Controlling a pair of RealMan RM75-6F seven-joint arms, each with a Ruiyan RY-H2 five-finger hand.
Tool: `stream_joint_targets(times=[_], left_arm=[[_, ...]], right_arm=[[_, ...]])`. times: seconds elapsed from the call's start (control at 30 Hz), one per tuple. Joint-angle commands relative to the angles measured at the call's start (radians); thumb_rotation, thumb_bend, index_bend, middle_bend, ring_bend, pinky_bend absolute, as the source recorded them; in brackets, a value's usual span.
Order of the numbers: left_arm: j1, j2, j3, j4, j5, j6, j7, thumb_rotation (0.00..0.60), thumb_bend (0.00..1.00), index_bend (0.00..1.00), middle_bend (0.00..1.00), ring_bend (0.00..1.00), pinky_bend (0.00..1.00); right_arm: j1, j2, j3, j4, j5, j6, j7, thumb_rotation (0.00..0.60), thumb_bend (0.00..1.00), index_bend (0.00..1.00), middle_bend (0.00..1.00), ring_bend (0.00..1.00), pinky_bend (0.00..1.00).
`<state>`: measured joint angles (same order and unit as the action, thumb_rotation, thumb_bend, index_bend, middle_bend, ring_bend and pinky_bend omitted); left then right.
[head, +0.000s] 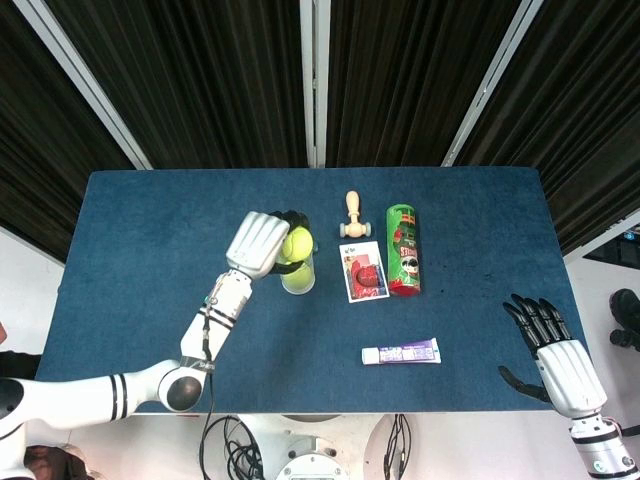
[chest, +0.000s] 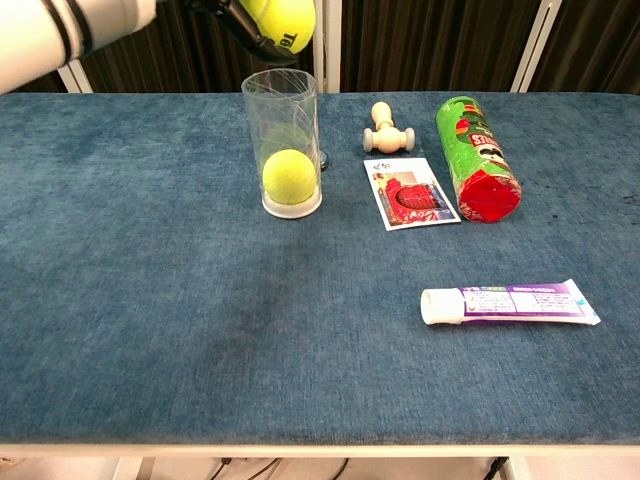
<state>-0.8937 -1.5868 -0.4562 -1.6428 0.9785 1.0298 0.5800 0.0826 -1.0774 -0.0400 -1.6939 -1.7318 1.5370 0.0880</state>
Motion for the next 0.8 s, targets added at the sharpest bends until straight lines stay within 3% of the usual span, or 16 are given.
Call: stream_joint_targets(times=[0.03,0.17,0.27,0.33,0.47,0.57,0.8], left_arm=[[-0.012,-0.004,0.009,0.010,-0.024,0.003,0.004,0.600,0.17,0.56,0.55,0.60,0.87],[-0.009,0.005,0.026,0.000,-0.041,0.012,-0.018,0.600,0.13,0.51,0.54,0.57,0.84],[-0.008,0.015,0.043,0.001,-0.045,0.007,-0.035,0.600,0.11,0.49,0.51,0.50,0.77],[-0.007,0.027,0.053,-0.006,-0.050,-0.006,-0.052,0.600,0.09,0.45,0.45,0.40,0.67],[-0.011,0.064,0.062,-0.040,-0.075,-0.047,-0.087,0.600,0.02,0.26,0.24,0.17,0.42],[-0.013,0.075,0.064,-0.050,-0.064,-0.040,-0.107,0.600,0.00,0.17,0.13,0.07,0.31],[-0.010,0.089,0.077,-0.062,-0.031,0.004,-0.135,0.600,0.00,0.12,0.06,0.02,0.25]], right_arm=[[0.001,0.002,0.002,0.003,0.004,0.000,0.007,0.600,0.18,0.00,0.00,0.00,0.00],[0.001,0.003,0.003,0.005,0.008,-0.002,0.011,0.600,0.18,0.00,0.00,0.00,0.00],[0.000,0.001,0.002,0.006,0.006,-0.002,0.009,0.600,0.18,0.00,0.00,0.00,0.00],[-0.001,0.000,0.001,0.005,0.003,0.001,0.007,0.600,0.18,0.00,0.00,0.00,0.00],[-0.001,0.001,0.000,0.005,0.001,-0.001,0.006,0.600,0.18,0.00,0.00,0.00,0.00],[0.000,0.000,-0.001,0.004,-0.001,-0.003,0.003,0.600,0.18,0.00,0.00,0.00,0.00],[-0.001,0.001,0.000,0.004,0.000,0.001,0.005,0.600,0.18,0.00,0.00,0.00,0.00]])
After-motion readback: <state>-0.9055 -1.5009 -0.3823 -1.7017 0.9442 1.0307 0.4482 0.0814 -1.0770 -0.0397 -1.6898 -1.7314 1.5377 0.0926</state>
